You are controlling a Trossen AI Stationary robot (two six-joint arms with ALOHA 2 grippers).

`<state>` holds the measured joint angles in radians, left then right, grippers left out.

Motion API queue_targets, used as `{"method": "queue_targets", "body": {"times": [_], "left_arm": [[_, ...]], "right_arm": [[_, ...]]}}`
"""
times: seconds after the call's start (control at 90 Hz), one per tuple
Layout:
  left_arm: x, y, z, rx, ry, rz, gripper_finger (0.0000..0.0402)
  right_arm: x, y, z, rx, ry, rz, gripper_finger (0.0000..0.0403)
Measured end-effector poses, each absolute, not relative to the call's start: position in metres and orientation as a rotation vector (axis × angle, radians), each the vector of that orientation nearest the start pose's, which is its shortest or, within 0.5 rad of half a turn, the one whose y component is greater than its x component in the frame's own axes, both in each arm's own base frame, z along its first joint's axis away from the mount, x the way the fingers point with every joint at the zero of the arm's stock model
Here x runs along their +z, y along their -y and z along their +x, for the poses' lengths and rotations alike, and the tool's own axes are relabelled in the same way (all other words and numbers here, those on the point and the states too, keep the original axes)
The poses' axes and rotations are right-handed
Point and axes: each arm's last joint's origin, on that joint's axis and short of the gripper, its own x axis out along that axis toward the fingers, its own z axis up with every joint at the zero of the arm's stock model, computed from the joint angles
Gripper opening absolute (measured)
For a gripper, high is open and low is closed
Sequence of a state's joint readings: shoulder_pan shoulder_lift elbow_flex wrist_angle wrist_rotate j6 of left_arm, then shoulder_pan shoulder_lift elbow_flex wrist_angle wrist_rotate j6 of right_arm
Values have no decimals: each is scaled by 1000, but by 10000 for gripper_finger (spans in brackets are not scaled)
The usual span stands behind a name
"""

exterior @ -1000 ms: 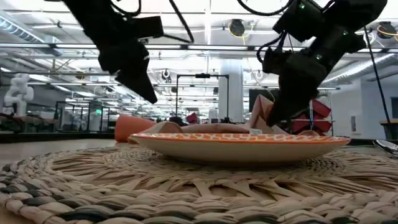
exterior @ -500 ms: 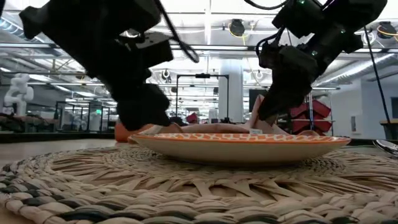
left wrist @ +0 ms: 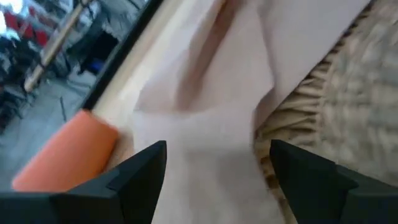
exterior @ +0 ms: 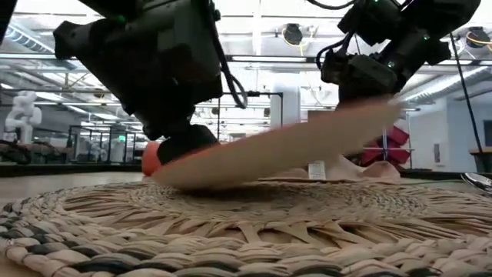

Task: Set table place
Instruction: Fold the white napkin

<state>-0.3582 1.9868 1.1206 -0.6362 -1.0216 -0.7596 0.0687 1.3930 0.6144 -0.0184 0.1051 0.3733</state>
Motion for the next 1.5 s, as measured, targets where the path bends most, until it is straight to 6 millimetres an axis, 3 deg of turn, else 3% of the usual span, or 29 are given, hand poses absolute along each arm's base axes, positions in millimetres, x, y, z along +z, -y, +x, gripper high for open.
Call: {"method": "queue_targets", "body": {"times": [0.211,0.722,0.922,1.167,1.5], "left_arm": [[121,94,323,890,-862,287,236],[120,73,320,878,-1022,346,10],[133,76,310,864,-1053,389,0],[184,86,297,806,-931,344,0],[233,94,284,695,-855,339,0]], "right_arm": [[166,-16,258,-180,-765,277,192],[169,-26,260,-132,-722,258,192],[169,-29,260,-124,-721,166,192],[173,-35,261,-196,-661,-81,192],[189,-32,272,-144,-488,-154,192]]}}
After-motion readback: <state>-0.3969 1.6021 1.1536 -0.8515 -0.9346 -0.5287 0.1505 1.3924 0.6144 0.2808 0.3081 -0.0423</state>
